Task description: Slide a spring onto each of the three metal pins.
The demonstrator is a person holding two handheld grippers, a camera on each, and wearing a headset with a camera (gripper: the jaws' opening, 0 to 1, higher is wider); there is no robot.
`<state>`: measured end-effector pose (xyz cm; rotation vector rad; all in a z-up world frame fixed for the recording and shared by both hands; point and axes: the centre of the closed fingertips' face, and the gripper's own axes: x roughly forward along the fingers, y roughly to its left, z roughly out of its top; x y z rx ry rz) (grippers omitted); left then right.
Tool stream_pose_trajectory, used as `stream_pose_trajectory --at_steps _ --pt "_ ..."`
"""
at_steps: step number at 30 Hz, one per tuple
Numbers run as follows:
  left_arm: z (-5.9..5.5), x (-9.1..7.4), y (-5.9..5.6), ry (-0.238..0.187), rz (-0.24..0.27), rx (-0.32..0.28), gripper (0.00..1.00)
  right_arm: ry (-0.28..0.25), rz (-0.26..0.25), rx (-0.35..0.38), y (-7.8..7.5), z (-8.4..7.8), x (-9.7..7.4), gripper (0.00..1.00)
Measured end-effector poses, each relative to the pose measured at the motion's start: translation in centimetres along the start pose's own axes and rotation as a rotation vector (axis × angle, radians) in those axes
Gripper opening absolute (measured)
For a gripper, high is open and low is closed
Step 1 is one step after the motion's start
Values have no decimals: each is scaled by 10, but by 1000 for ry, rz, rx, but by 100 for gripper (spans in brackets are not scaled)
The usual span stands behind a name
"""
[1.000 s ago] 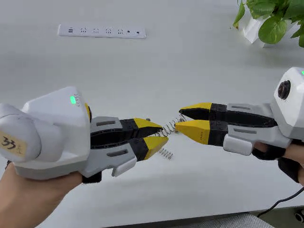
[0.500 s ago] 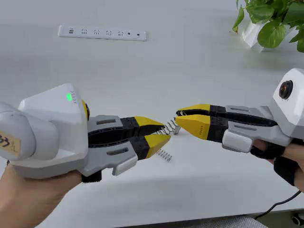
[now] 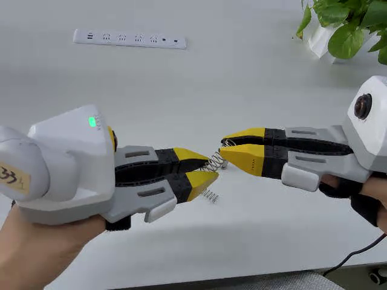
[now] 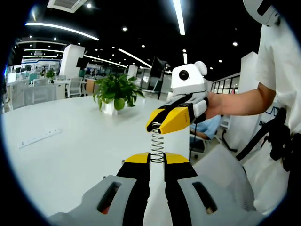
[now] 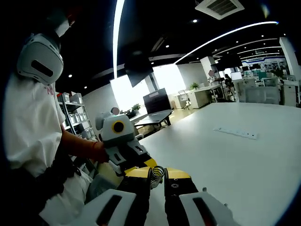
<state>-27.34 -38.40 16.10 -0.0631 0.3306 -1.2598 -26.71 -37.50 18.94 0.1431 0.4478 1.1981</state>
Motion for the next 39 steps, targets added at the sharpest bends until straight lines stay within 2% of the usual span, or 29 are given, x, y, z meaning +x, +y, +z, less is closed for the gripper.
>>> stream_pose_trajectory --at_steps 7,9,17,20,27,29,31,34,35,39 --pt "-2 2 -2 13 -9 9 7 64 8 -79 4 -1 3 6" --pt "-3 2 -2 16 -11 13 7 92 12 -112 2 -2 0 6" --pt "-4 3 -6 25 -20 28 7 201 46 -234 8 -4 3 7" --pt "-6 3 -7 31 -24 35 7 233 59 -254 10 -7 3 7" --pt "-7 1 -8 34 -27 42 7 273 85 -280 11 -9 3 7" --pt "-8 1 -8 40 -28 50 7 295 88 -285 11 -10 2 11" --pt "-10 1 -8 44 -31 53 7 322 97 -298 10 -10 1 16" --pt "-11 2 -8 50 -33 58 7 380 130 -341 10 -9 -3 16" --pt "-12 2 -8 55 -34 64 7 422 150 -364 11 -10 -6 16" --pt "-14 3 -8 60 -40 69 7 528 228 -437 16 -12 -7 16"
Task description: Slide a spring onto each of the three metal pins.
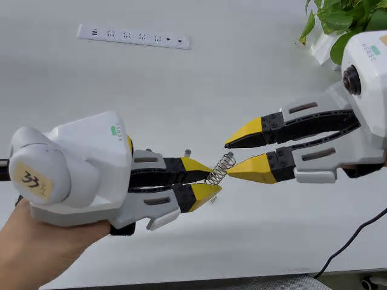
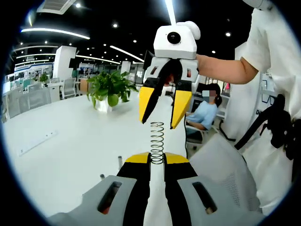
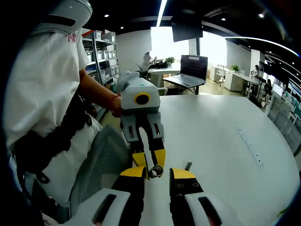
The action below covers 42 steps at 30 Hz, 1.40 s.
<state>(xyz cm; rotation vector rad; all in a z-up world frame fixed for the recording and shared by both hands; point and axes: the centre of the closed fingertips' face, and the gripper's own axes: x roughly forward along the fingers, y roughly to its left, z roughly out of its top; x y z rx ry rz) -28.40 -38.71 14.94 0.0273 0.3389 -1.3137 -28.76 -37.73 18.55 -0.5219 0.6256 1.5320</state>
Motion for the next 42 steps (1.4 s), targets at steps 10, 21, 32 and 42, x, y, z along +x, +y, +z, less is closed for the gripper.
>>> stream_pose_trajectory --at_steps 10,21,32,42 --pt "2 1 1 -2 -7 6 7 181 138 -152 1 -9 13 16" --pt "2 2 0 -7 -15 4 7 258 194 -210 3 -13 19 11" --pt "1 1 0 -12 -21 2 7 305 214 -234 3 -14 19 7" --pt "-2 0 1 -11 -16 1 7 363 230 -272 3 -18 22 7"
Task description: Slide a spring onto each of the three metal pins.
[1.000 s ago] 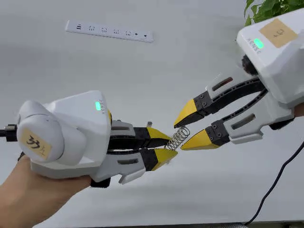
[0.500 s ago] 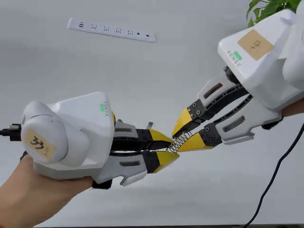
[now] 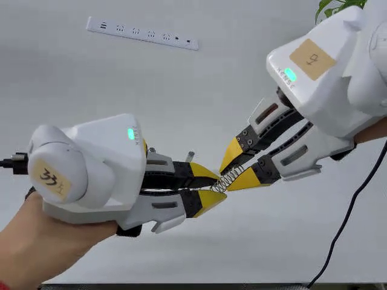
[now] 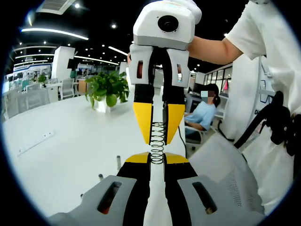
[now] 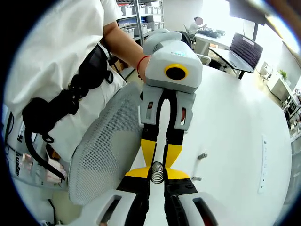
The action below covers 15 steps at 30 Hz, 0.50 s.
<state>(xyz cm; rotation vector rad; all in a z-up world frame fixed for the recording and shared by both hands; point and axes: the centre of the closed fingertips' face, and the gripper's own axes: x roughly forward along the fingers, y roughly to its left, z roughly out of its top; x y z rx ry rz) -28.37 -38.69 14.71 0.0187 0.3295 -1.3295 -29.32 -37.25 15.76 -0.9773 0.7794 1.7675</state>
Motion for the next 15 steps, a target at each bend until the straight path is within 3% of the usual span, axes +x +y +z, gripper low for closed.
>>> stream_pose_trajectory --at_steps 15 --pt "-4 -2 2 -10 15 -6 8 19 -1 14 -3 0 6 7"
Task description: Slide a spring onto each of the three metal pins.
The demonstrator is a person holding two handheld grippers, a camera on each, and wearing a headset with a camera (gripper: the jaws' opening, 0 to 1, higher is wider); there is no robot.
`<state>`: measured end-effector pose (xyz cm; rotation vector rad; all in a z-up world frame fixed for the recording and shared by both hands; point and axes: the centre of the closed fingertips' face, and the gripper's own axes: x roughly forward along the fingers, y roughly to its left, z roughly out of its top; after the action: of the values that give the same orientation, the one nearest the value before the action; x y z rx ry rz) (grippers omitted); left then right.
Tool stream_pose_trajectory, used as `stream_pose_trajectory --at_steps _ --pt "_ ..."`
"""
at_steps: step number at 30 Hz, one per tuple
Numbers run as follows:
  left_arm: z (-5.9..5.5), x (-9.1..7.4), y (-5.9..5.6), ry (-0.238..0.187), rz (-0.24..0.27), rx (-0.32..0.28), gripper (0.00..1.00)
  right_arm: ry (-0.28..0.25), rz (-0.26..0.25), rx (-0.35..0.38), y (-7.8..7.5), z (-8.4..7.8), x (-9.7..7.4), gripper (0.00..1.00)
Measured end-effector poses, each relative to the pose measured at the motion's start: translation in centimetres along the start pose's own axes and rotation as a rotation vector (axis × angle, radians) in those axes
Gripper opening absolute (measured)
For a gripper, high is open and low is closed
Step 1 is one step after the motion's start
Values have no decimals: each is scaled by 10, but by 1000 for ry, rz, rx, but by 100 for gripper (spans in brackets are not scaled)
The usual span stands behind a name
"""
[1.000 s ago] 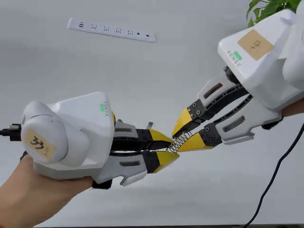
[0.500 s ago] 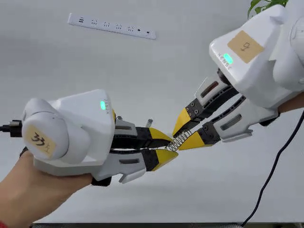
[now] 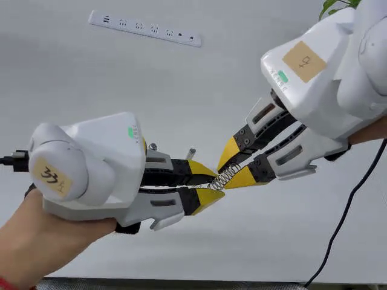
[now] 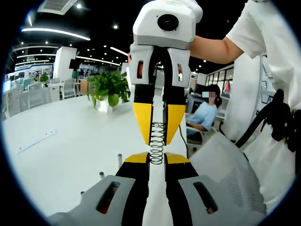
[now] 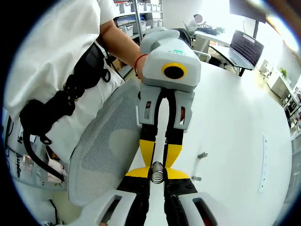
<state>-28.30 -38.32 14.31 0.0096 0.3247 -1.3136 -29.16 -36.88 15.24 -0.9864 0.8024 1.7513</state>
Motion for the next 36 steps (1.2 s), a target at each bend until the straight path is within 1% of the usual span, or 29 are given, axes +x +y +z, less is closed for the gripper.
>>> stream_pose_trajectory --at_steps 3,5,8,13,16,19,23,26,28,31,33,36 --pt "-2 -1 1 3 8 4 11 -1 -2 6 -1 0 0 7" --pt "-4 -3 2 8 19 6 16 -2 -5 11 -2 0 0 7" --pt "-8 -7 5 12 30 5 17 -2 -16 21 -5 0 -2 7" --pt "-16 -18 13 20 68 -9 21 2 -47 52 -14 -4 -5 7" --pt "-21 -28 20 30 100 -4 23 15 -67 68 -23 -8 -5 7" --pt "-28 -38 28 48 134 6 27 29 -81 76 -29 -11 -4 7" --pt "-35 -51 37 63 172 6 30 49 -99 90 -39 -16 -3 7" --pt "-41 -60 46 68 201 -13 33 64 -117 100 -48 -18 -2 7" --pt "-43 -63 49 70 212 -15 36 73 -126 110 -53 -20 -2 7" --pt "-47 -70 55 74 230 -22 38 92 -141 125 -65 -24 1 7" --pt "-49 -72 58 74 238 -24 40 100 -147 131 -70 -26 3 7" --pt "-52 -75 62 79 246 -25 43 120 -157 143 -80 -32 8 7"
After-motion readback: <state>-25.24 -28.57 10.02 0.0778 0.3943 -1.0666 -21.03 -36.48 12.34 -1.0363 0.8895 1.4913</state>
